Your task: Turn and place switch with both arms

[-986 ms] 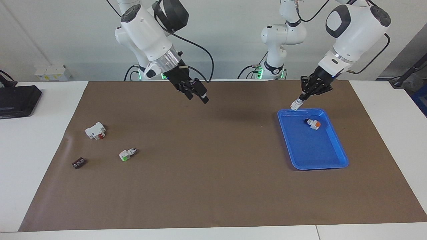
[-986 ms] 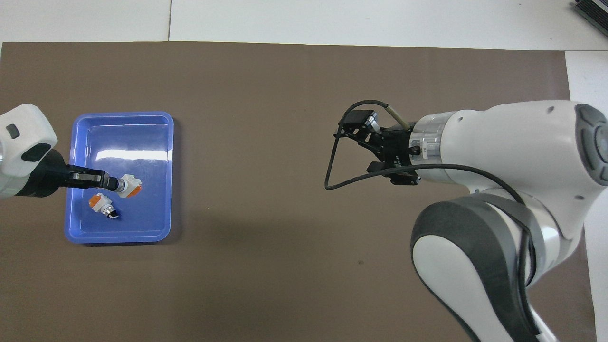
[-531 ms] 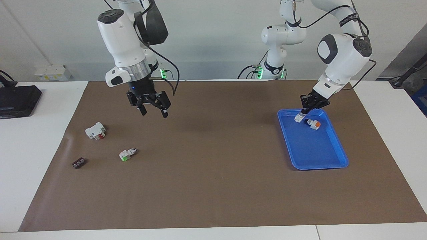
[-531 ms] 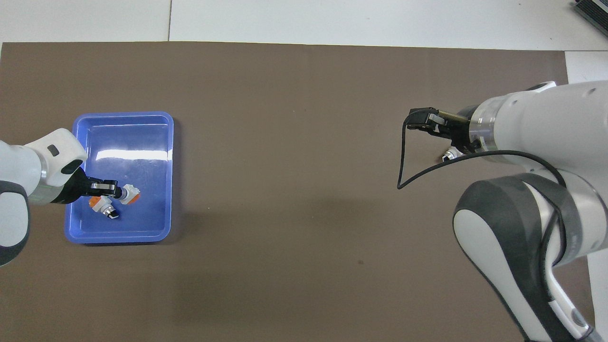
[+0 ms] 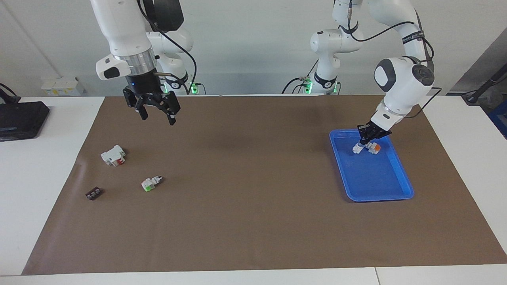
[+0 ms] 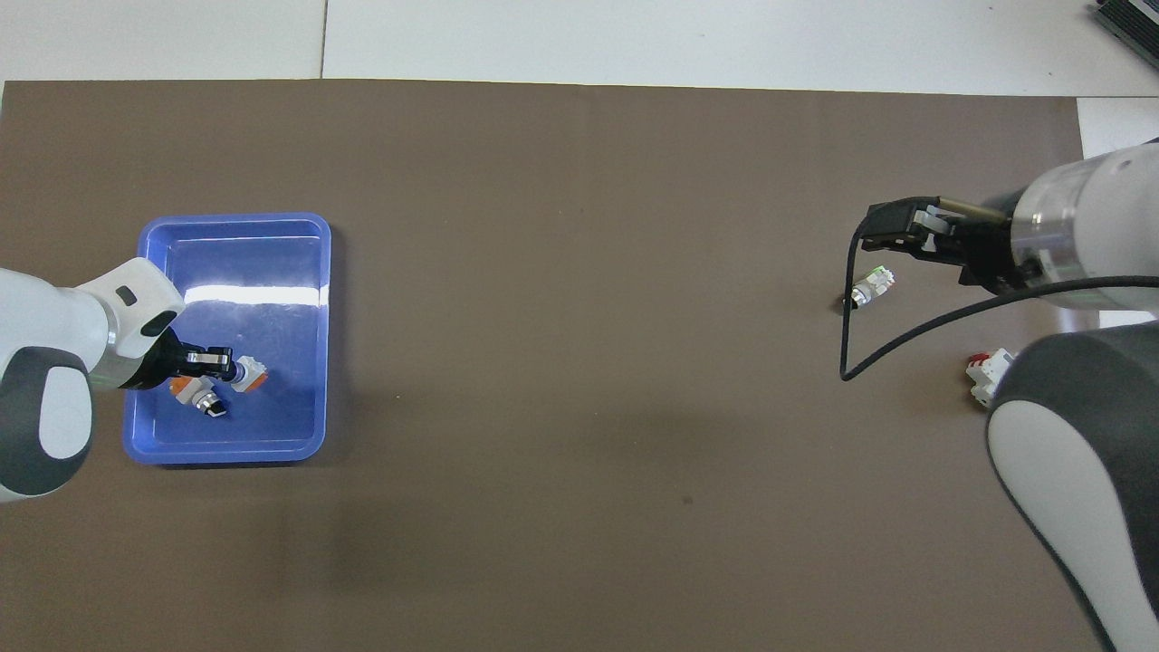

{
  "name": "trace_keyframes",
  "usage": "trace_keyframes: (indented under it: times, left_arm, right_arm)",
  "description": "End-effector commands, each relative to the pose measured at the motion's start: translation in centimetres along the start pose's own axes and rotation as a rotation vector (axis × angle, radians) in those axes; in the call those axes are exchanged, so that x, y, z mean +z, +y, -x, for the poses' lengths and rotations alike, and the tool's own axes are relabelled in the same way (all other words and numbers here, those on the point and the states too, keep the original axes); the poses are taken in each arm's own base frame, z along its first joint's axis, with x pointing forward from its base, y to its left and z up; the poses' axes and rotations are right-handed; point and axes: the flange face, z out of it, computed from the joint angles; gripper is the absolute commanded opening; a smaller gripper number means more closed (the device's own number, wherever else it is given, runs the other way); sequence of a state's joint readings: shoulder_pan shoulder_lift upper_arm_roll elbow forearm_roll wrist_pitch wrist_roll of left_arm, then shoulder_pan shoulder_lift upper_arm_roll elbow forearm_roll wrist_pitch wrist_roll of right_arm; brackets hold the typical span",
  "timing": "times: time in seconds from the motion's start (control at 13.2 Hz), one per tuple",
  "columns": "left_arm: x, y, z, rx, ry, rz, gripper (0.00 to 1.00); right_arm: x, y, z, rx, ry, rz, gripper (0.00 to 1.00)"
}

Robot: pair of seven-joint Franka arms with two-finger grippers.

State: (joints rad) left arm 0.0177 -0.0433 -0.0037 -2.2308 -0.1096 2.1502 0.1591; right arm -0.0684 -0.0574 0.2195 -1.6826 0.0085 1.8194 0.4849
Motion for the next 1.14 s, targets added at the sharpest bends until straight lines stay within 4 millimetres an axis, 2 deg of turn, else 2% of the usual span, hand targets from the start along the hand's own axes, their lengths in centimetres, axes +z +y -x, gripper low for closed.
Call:
trace_keyframes:
  times: [0.0, 0.08, 0.15, 0.23, 0.3, 0.46, 0.61, 0.91, 1.06]
  left_arm:
    - [-0.3, -0.8, 0.7, 0.005, 0.015, -0.016, 0.0]
    - [-0.5, -0.8, 0.5, 0.002, 0.018, -0.016, 0.21]
    - [-1.0, -0.9, -0.1, 0.0, 0.029, -0.017, 0.56]
    - [-2.1, -0.9, -0.7, -0.001, 0.039, -0.018, 0.74]
    - [-2.7, -0.8, -1.7, -0.001, 0.035, -0.014, 0.84]
    - [-5.5, -0.5, -3.8, 0.006, 0.023, -0.009, 0.9]
    - [-9.1, 0.4, -5.4, 0.014, -0.002, -0.002, 0.91]
    - [-14.3, 2.8, -5.1, -0.016, -0.028, 0.001, 0.93]
    - [-17.1, 4.1, -4.7, -0.006, -0.055, 0.003, 0.93]
  right_arm:
    - [-2.2, 4.3, 0.1, -0.042, -0.038, 0.034, 1.0]
    - [-2.2, 6.1, -0.2, -0.063, -0.069, 0.046, 1.0]
    - [-2.2, 7.5, -0.3, -0.079, -0.095, 0.061, 1.0]
    - [-3.0, 8.5, -0.6, -0.093, -0.102, 0.061, 1.0]
    - [-2.4, 8.4, -0.7, -0.141, -0.119, 0.074, 1.0]
    - [-2.3, 10.3, -1.2, -0.161, -0.149, 0.064, 1.0]
    - [-1.8, 9.9, -1.1, -0.171, -0.163, 0.066, 1.0]
    - [-1.2, 10.4, -0.8, -0.24, -0.173, 0.065, 1.0]
    - [-1.2, 11.3, -1.6, -0.252, -0.172, 0.069, 1.0]
